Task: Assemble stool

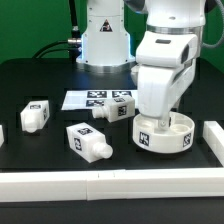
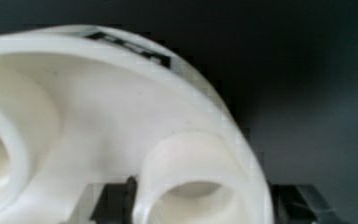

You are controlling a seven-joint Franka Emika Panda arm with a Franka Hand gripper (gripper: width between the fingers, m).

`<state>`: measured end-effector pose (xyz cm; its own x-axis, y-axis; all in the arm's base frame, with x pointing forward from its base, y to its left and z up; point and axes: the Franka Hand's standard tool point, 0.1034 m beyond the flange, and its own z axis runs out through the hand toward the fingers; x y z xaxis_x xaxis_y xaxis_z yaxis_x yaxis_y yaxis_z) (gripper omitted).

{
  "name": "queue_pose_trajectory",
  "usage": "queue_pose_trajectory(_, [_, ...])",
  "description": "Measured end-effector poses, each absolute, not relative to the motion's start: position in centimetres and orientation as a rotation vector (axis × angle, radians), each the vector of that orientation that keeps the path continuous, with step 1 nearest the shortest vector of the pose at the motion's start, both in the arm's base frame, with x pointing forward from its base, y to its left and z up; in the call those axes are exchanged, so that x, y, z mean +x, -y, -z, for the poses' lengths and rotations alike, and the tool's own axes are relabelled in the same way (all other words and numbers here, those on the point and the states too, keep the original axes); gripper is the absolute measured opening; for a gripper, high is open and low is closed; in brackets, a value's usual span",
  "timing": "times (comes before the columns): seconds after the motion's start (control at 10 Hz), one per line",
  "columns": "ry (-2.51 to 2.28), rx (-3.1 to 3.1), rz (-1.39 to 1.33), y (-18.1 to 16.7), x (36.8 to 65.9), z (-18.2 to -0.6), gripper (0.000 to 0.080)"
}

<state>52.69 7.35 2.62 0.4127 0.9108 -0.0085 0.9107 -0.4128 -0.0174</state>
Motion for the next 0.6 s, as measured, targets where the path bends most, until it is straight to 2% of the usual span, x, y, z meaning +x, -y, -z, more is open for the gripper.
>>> queue_pose_trajectory(0.4, [1.745,-2.587,-0.06,-7.1,52.9,-2.3,0.032])
queue_pose_trajectory(0.6, [1.82,-2.524,-0.081,-6.9,56.6,-1.9,0.032])
